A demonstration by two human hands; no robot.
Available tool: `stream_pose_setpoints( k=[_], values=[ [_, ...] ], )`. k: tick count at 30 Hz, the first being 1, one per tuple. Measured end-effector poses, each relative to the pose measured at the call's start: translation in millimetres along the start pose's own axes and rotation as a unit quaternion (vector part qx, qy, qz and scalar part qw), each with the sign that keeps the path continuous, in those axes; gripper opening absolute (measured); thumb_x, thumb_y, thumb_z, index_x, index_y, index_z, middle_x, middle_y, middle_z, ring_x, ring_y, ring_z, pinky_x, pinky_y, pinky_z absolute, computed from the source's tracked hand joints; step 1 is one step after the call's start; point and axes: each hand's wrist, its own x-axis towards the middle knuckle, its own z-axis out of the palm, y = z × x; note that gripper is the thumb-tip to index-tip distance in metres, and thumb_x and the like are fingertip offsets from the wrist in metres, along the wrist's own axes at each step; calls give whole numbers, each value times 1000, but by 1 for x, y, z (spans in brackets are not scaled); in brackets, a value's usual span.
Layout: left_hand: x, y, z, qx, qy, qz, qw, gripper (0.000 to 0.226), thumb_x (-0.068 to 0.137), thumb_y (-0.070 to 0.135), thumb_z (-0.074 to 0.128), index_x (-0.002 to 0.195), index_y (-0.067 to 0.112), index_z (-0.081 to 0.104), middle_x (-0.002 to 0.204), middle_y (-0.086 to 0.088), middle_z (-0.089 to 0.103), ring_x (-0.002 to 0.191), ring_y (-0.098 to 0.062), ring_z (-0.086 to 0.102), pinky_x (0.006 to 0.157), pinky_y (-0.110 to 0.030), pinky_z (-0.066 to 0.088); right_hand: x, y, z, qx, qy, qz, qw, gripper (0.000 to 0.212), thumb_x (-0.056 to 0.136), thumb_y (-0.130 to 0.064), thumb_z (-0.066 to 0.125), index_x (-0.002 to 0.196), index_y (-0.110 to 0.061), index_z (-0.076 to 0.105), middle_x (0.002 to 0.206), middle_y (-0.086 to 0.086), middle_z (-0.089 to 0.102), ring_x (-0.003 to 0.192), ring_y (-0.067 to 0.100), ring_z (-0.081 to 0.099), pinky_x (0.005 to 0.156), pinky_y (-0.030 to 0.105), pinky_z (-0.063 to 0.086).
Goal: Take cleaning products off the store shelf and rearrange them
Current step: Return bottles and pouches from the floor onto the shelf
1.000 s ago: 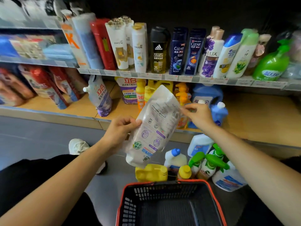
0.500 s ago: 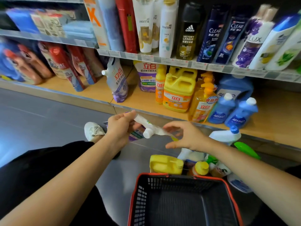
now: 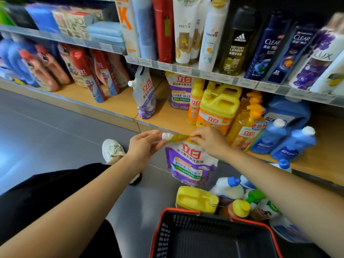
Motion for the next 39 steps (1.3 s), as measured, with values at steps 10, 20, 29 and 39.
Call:
stream_pose_setpoints(
  k=[10,20,29,39],
  values=[
    [98,-10,-2,320,5,15,947,13,101,12,57,105,9,70,97,-10,76,79,-20,72,70,-28,61,27,59,23,-105,-127,49,985,19,97,-36,63,101,-24,78,96,-6,74,83,9,65,63,25,51],
    [243,-15,44,386,4,78,919,9,100,15,58,99,16,67,100,-6,73,85,-20,66,76,-35,59,53,84,9,-139,50,-45,988,11,93,-22,69,100,-16,76,106,2,71,103,26,58,91,41,46],
    [330,-9,85,316,21,151,936,71,93,28,71,153,15,36,146,-4,54,128,-22,56,104,-40,51,76,101,-4,-364,166,10,916,92,79,-66,65,154,-24,34,165,15,18,150,45,13,119,59,9],
    [313,-26,93,201,-28,167,965,35,94,10,70,126,5,60,117,-7,72,102,-16,72,80,-28,60,84,93,-20,-373,178,5,911,81,70,-56,77,140,-24,51,153,12,38,135,40,36,105,54,29]
  ],
)
